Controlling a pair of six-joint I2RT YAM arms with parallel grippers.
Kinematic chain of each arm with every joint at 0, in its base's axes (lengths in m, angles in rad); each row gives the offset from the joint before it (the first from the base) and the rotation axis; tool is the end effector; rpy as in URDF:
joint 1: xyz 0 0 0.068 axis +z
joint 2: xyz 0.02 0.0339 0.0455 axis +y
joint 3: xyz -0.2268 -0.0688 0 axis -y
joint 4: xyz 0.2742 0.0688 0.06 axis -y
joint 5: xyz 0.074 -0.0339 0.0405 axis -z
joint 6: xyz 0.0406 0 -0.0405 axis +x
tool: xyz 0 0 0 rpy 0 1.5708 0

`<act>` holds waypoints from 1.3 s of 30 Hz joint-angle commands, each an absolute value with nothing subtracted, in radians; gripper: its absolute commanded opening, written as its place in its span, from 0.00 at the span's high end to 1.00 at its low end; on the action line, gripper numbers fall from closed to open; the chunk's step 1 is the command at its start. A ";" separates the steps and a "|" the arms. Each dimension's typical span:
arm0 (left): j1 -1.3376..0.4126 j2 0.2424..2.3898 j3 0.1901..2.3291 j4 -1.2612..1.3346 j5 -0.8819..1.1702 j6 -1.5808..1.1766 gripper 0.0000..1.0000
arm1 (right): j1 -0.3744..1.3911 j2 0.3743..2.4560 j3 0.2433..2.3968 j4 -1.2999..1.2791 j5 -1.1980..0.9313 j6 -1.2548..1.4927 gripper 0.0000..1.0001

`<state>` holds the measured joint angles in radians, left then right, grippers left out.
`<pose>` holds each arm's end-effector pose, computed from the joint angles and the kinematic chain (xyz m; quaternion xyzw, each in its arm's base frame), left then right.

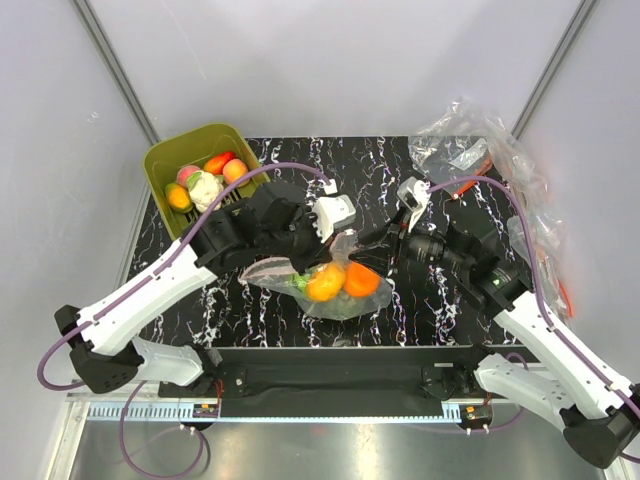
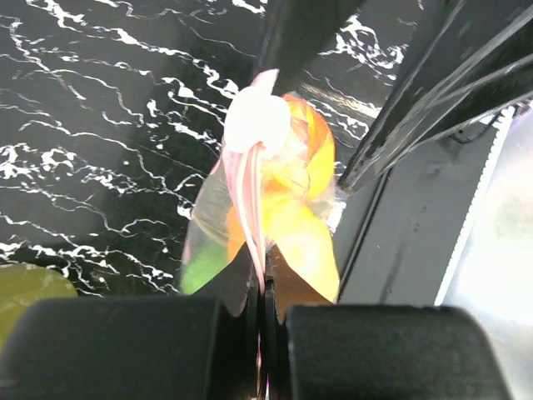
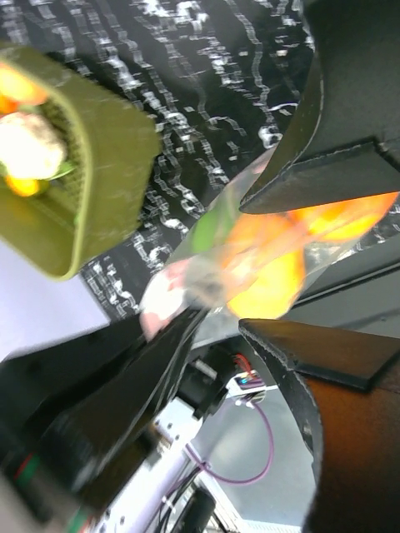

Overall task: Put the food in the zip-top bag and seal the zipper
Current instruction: Zip the zipper food storage bag at the center of the board.

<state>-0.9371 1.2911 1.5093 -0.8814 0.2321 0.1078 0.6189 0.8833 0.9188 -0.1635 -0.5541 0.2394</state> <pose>0.1710 -0.2485 0.3795 0.4895 0.7483 -0.2707 0.3566 0.1958 0.1657 0.3446 -0.3136 0.6752 0.4511 0.4922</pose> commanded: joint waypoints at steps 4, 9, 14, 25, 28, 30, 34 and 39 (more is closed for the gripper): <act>-0.933 1.244 1.525 -0.851 0.321 0.130 1.00 | 0.618 0.882 0.957 -0.047 -0.603 0.226 0.42; -0.931 1.236 1.535 -0.864 0.341 0.138 1.00 | 0.618 0.916 0.969 -0.022 -0.632 0.238 0.59; -0.933 1.236 1.548 -0.874 0.351 0.143 1.00 | 0.618 0.934 0.982 -0.014 -0.644 0.244 0.91; -0.933 1.210 1.566 -0.858 0.233 0.129 0.16 | 0.618 0.971 1.120 -0.241 -0.523 0.287 1.00; -0.931 1.226 1.612 -0.856 0.224 0.127 0.15 | 0.618 0.979 1.143 -0.276 -0.528 0.302 1.00; -0.933 1.253 1.641 -0.859 0.213 0.120 0.15 | 0.618 0.971 1.143 -0.279 -0.532 0.314 1.00; -0.933 1.307 1.724 -0.876 0.212 0.106 0.15 | 0.618 0.965 1.152 -0.296 -0.523 0.321 1.00; -0.933 1.345 1.763 -0.868 0.228 0.103 0.19 | 0.618 0.960 1.166 -0.318 -0.514 0.319 1.00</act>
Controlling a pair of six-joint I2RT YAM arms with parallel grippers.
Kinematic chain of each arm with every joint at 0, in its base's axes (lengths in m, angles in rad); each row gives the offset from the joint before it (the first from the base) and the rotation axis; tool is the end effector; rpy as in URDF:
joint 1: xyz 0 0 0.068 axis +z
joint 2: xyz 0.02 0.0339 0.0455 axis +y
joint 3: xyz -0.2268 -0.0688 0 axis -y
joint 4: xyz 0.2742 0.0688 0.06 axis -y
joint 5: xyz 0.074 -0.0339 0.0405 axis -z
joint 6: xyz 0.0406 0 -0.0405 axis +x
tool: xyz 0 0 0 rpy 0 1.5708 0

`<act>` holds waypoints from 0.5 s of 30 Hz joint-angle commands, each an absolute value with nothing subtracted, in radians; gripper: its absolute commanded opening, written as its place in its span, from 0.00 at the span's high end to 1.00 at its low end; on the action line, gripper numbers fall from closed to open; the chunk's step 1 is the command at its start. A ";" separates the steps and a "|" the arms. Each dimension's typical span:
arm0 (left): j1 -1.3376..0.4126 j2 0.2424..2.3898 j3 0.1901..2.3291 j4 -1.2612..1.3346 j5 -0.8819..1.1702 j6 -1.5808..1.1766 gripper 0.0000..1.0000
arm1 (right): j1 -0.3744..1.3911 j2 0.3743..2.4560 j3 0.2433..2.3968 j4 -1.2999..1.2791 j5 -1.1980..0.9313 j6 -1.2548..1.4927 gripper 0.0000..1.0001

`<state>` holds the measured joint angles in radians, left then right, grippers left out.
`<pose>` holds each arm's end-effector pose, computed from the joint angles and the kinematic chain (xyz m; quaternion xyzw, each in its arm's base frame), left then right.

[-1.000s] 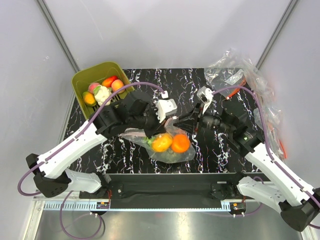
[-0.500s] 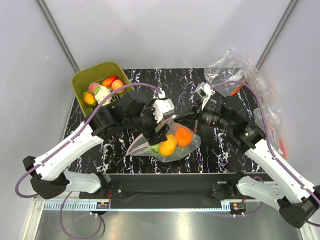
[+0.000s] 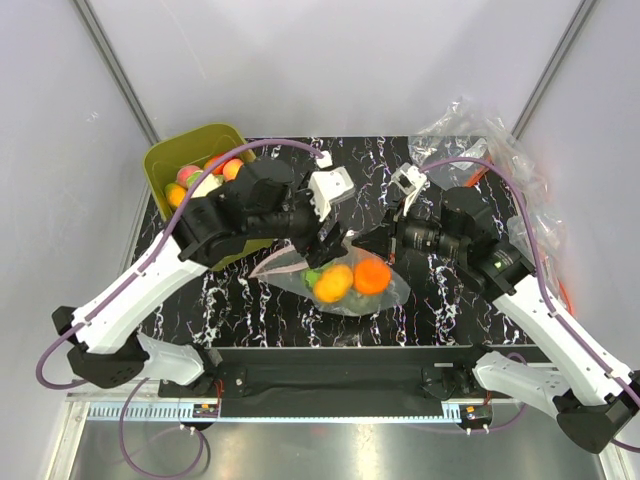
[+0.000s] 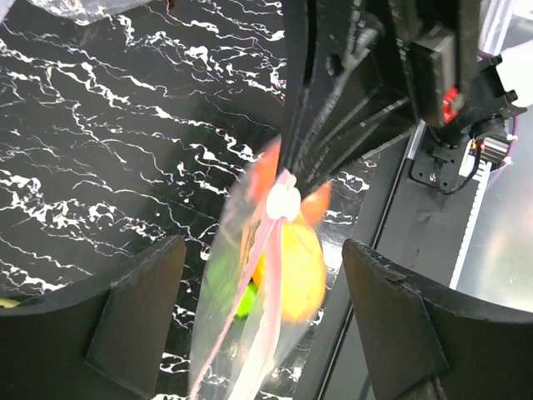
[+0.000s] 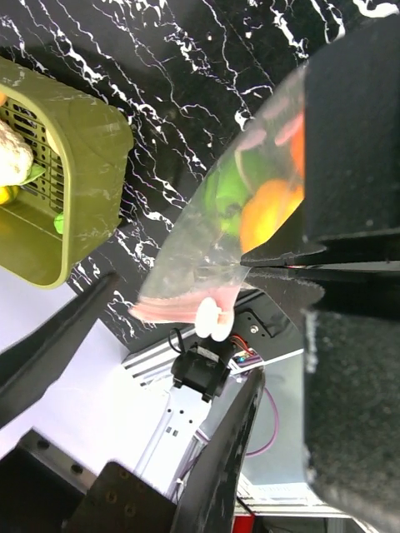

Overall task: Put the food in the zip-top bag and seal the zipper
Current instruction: Zip the zipper food storage bag at the center of the board.

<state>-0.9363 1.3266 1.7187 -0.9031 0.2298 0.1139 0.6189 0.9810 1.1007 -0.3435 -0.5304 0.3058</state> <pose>0.1672 -0.2428 0.4383 0.4798 0.7126 -0.2914 0.4207 0.2041 0.1706 0.3701 -0.2791 0.7196 0.4518 0.4473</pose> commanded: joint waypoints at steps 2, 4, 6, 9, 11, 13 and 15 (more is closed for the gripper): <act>-0.933 1.353 1.761 -0.870 0.247 0.107 0.23 | 0.618 0.960 1.172 -0.327 -0.509 0.319 1.00; -0.934 1.361 1.759 -0.871 0.252 0.107 0.31 | 0.618 0.959 1.175 -0.328 -0.511 0.321 1.00; -0.933 1.367 1.756 -0.877 0.250 0.110 0.41 | 0.620 0.959 1.178 -0.327 -0.509 0.328 1.00; -0.934 1.385 1.755 -0.894 0.223 0.118 0.62 | 0.618 0.956 1.183 -0.325 -0.517 0.333 1.00; -0.934 1.391 1.752 -0.900 0.210 0.124 0.72 | 0.620 0.950 1.181 -0.325 -0.520 0.331 1.00; -0.933 1.388 1.743 -0.907 0.198 0.127 0.83 | 0.618 0.942 1.180 -0.325 -0.522 0.328 1.00; -0.934 1.381 1.730 -0.905 0.192 0.135 0.91 | 0.618 0.933 1.175 -0.325 -0.523 0.328 1.00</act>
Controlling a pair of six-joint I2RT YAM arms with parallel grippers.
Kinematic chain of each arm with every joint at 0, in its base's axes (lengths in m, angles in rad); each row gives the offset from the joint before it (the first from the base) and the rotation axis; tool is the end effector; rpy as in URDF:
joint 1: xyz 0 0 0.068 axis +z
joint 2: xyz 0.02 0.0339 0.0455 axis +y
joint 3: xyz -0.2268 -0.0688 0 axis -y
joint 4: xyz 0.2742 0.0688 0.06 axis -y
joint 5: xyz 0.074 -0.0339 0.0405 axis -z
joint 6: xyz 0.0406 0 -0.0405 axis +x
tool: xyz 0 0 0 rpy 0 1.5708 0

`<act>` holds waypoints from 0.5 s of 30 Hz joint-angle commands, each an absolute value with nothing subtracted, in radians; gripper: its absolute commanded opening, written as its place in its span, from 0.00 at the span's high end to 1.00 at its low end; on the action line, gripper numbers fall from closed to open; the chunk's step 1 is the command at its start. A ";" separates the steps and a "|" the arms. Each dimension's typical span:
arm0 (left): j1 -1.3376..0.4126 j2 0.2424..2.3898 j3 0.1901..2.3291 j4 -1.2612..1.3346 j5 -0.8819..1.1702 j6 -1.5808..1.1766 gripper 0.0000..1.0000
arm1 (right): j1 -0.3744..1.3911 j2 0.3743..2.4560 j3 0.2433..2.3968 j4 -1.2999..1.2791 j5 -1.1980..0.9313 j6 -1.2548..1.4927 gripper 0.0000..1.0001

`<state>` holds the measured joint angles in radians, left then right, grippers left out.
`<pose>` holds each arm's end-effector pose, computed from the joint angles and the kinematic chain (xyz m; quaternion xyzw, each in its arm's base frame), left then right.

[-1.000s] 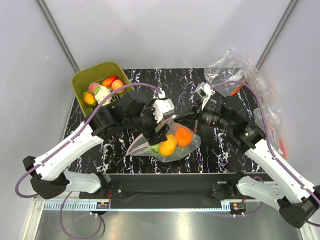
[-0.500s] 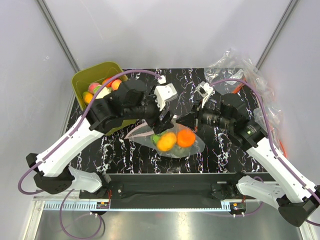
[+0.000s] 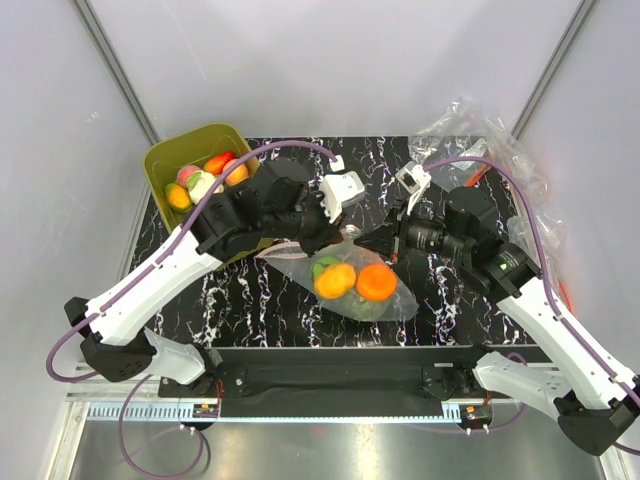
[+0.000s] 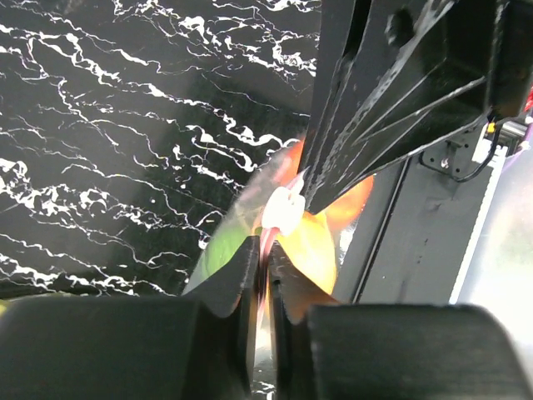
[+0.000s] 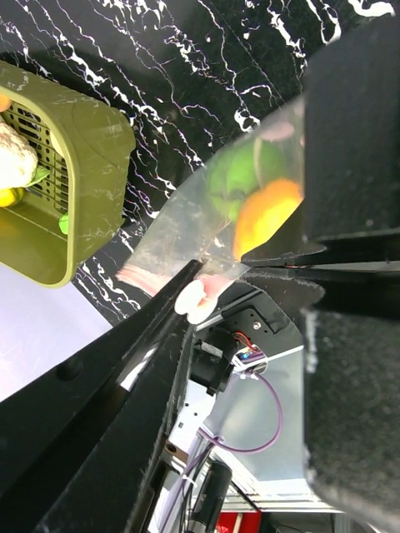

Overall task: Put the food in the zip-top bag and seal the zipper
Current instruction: Zip the zipper food storage bag at the center of the board.

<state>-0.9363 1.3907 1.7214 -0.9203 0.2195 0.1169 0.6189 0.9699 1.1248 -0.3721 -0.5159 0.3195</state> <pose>0.1788 -0.2579 0.4192 0.4853 0.7320 -0.2752 0.3911 0.2003 0.1673 0.3786 -0.2704 0.7215 0.4512 0.4502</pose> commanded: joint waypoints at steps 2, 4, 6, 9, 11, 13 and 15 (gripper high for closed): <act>-0.934 1.371 1.715 -0.900 0.195 0.140 0.96 | 0.620 0.931 1.169 -0.325 -0.534 0.324 1.00; -0.933 1.368 1.713 -0.902 0.201 0.141 1.00 | 0.620 0.928 1.167 -0.328 -0.541 0.316 1.00; -0.933 1.367 1.730 -0.911 0.210 0.140 1.00 | 0.618 0.930 1.166 -0.345 -0.555 0.282 0.94; -0.934 1.376 1.781 -0.948 0.235 0.135 1.00 | 0.618 0.911 1.157 -0.356 -0.554 0.227 0.52; -0.934 1.391 1.830 -0.975 0.267 0.135 1.00 | 0.618 0.897 1.137 -0.332 -0.549 0.204 0.41; -0.934 1.402 1.853 -1.008 0.293 0.140 1.00 | 0.618 0.884 1.126 -0.313 -0.580 0.190 0.38; -0.934 1.408 1.867 -1.022 0.304 0.140 1.00 | 0.618 0.890 1.127 -0.296 -0.613 0.180 0.37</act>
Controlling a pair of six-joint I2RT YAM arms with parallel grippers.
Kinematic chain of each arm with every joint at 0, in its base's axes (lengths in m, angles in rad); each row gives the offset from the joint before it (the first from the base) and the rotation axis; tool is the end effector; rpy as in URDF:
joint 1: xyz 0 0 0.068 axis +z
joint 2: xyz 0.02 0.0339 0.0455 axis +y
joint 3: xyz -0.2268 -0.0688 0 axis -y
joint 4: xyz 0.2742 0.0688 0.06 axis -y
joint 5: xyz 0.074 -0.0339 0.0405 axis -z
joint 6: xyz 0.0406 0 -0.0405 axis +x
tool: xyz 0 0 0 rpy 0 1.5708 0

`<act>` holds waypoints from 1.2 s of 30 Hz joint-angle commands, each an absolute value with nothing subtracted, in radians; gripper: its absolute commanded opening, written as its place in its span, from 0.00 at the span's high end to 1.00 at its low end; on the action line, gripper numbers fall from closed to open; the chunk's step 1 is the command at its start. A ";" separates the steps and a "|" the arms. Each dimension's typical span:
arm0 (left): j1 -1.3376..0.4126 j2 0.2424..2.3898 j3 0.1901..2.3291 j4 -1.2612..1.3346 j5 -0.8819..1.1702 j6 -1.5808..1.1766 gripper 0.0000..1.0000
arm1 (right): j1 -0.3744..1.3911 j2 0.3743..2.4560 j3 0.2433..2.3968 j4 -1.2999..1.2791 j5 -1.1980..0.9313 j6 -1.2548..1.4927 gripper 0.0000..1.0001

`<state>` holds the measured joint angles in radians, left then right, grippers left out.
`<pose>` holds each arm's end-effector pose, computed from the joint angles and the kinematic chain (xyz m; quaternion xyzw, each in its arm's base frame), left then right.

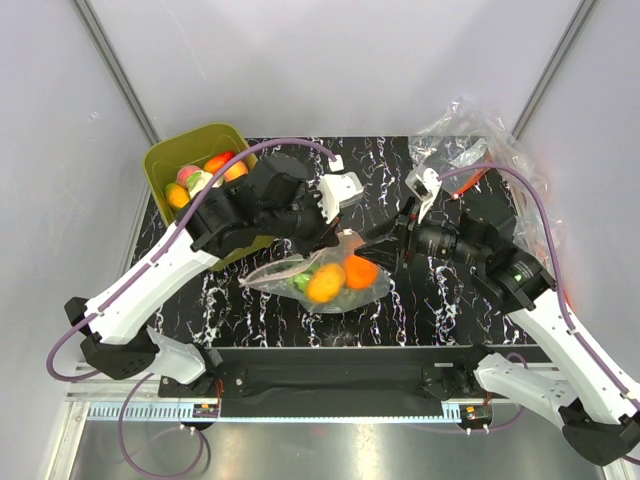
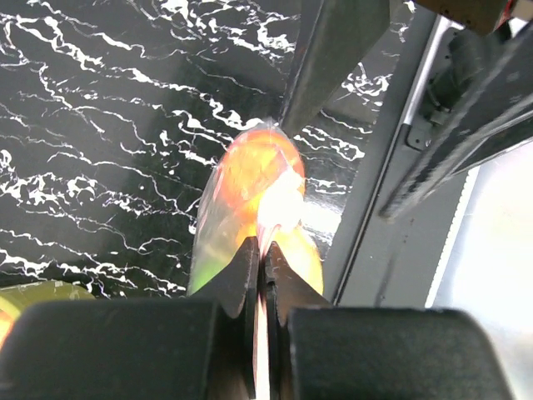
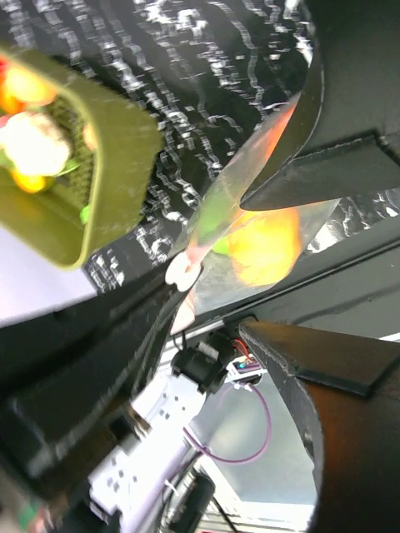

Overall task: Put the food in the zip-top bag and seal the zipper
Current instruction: Zip the zipper food storage bag at the center of the board.

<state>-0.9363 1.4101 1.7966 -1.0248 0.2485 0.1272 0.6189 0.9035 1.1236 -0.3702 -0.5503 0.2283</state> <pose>0.1734 -0.2524 0.4288 0.4974 0.7357 -0.2773 0.3665 0.1844 0.1574 0.3938 -0.3154 0.6814 0.4457 0.4874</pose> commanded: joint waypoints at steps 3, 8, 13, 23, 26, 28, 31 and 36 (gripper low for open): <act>-0.933 1.404 1.868 -1.029 0.319 0.140 1.00 | 0.618 0.914 1.135 -0.293 -0.644 0.161 0.37; -0.933 1.393 1.867 -1.045 0.345 0.141 1.00 | 0.620 0.933 1.115 -0.236 -0.660 0.141 0.37; -0.933 1.385 1.871 -1.048 0.364 0.141 1.00 | 0.618 0.962 1.123 -0.216 -0.690 0.138 0.44; -0.933 1.378 1.875 -1.046 0.335 0.143 0.73 | 0.618 0.976 1.106 -0.190 -0.700 0.167 1.00; -0.934 1.335 1.826 -0.990 0.275 0.138 0.40 | 0.618 0.979 1.108 -0.189 -0.684 0.193 1.00; -0.934 1.287 1.775 -0.918 0.268 0.141 0.36 | 0.620 0.986 1.112 -0.189 -0.689 0.215 1.00; -0.933 1.261 1.752 -0.864 0.264 0.143 0.35 | 0.621 0.994 1.106 -0.183 -0.693 0.242 1.00; -0.934 1.307 1.790 -0.865 0.293 0.156 0.36 | 0.618 0.989 1.100 -0.169 -0.710 0.258 1.00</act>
